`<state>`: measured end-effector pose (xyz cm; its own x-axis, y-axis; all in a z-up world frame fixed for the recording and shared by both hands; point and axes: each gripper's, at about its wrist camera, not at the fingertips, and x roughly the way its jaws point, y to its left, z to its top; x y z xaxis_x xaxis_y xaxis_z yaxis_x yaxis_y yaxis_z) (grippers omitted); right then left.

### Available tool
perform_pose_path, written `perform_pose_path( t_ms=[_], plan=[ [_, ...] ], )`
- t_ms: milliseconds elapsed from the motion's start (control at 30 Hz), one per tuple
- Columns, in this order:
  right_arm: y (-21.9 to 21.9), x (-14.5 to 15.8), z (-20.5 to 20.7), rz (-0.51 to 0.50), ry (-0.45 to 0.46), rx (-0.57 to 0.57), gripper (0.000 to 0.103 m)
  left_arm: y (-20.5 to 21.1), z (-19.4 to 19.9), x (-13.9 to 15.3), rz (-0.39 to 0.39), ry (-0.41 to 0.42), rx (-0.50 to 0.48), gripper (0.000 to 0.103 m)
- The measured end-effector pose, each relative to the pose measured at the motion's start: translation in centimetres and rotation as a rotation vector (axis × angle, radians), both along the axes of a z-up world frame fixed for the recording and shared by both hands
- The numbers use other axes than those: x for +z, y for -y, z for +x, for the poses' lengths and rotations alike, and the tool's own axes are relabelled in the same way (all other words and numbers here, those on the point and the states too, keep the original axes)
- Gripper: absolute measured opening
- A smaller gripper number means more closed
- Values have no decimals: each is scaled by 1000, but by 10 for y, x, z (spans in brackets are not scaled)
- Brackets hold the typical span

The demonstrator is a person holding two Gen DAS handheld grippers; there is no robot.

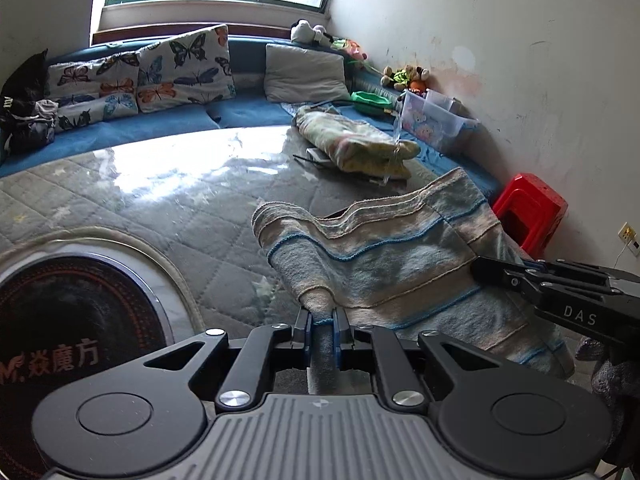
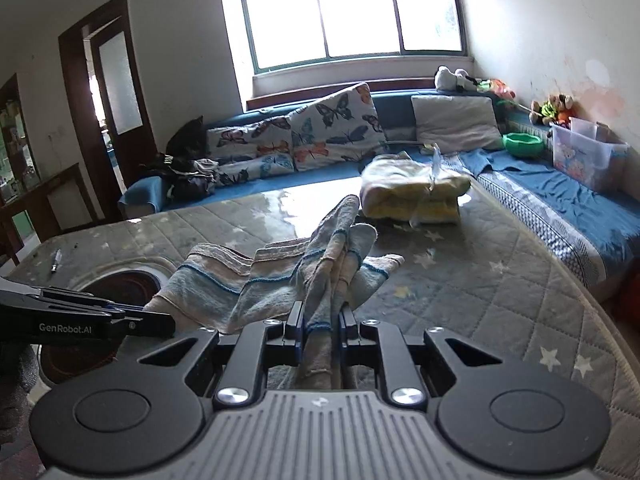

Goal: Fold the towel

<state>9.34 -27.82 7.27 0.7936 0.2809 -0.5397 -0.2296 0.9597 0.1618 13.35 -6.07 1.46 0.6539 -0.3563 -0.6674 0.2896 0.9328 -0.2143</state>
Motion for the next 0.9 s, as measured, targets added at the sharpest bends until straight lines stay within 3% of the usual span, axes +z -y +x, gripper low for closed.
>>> perform_pose_path(
  t_ms=[633,900],
  plan=[
    [4,-27,13,-26,-50,-29,16,8,8,-17,44,-32,-7,12],
    [4,-35,16,-38,-66,-51,25,8,8,-20,62,-33,-7,17]
  ],
)
